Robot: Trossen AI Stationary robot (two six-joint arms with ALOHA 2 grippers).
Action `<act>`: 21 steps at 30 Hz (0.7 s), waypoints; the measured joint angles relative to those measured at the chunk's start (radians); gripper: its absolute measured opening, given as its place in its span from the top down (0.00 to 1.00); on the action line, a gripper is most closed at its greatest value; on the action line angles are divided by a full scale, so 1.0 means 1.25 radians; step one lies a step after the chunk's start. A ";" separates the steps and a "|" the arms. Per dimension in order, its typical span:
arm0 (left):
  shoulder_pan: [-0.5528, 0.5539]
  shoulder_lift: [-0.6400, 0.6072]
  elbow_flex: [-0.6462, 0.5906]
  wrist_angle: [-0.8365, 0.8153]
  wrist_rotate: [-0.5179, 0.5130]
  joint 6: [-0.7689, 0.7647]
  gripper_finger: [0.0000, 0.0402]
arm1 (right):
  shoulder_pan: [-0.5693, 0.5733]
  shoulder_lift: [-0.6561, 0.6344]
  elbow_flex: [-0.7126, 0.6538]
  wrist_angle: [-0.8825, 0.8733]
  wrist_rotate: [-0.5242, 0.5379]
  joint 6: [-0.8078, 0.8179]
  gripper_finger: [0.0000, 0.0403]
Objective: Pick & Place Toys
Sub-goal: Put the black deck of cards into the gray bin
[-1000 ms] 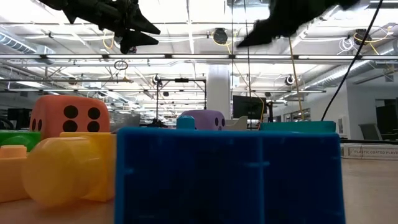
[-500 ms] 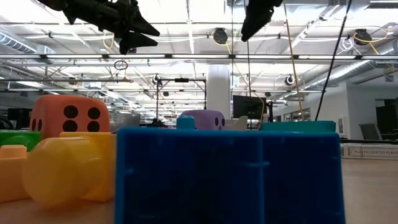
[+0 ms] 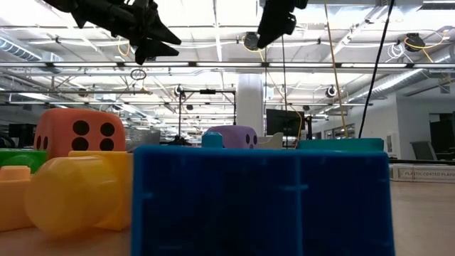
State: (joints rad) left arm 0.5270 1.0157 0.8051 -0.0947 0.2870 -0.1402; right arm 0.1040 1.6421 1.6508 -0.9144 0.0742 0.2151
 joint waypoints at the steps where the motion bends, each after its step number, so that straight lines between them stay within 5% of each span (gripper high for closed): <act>1: 0.000 0.000 0.000 -0.003 0.001 0.000 0.53 | 0.000 0.000 0.000 -0.002 0.000 -0.005 0.53; 13: 0.000 0.000 0.000 -0.036 0.006 0.002 0.53 | -0.010 -0.015 0.000 -0.207 0.000 0.111 0.52; 21: 0.000 0.000 0.000 -0.036 0.006 0.003 0.53 | -0.010 -0.007 -0.046 -0.208 0.005 0.151 0.35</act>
State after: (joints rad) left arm 0.5270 1.0159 0.8051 -0.1394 0.2945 -0.1366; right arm 0.0914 1.6333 1.5934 -1.1743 0.0806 0.4038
